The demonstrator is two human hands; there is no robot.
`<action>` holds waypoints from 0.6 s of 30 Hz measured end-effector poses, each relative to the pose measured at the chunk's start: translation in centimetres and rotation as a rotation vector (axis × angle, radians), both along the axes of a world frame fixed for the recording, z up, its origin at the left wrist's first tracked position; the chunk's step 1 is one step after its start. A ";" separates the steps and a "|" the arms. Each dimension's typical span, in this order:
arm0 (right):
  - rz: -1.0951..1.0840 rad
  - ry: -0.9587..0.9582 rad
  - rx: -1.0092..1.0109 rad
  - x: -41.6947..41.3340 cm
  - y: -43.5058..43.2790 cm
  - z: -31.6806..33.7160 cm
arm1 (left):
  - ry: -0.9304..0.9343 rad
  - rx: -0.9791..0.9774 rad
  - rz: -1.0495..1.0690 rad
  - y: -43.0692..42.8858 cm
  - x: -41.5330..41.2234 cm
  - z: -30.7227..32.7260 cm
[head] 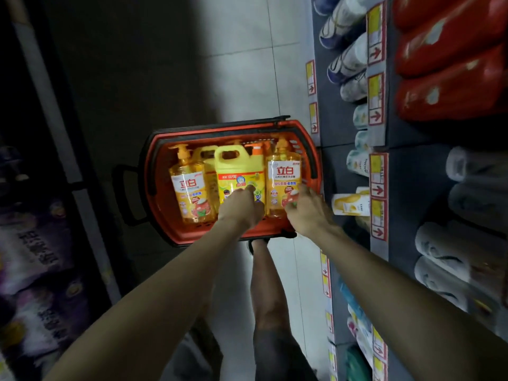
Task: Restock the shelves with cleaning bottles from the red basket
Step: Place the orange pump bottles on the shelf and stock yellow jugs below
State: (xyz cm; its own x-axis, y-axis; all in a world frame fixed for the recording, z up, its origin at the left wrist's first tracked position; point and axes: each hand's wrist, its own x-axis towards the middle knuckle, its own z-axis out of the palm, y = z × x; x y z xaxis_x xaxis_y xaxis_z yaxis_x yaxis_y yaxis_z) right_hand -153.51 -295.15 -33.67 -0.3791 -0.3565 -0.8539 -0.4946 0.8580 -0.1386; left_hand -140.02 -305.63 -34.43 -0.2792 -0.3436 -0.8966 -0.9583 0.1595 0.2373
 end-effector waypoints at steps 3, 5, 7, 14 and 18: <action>-0.254 -0.025 0.021 0.0 -0.4 -2.6 | 0.016 0.063 0.190 1.0 -1.5 -2.6; -0.395 -0.041 0.039 -0.1 -0.8 -4.1 | 0.004 0.084 0.306 1.6 -2.3 -3.8; -0.505 -0.050 0.061 -0.2 -1.2 -5.2 | -0.009 0.105 0.418 2.3 -2.8 -4.5; -0.809 -0.239 0.051 -0.9 0.0 -10.7 | 0.008 0.387 0.860 4.1 -3.8 -5.1; -0.835 -0.289 0.030 -0.9 -0.8 -8.7 | 0.137 0.446 0.955 4.8 -4.4 -3.6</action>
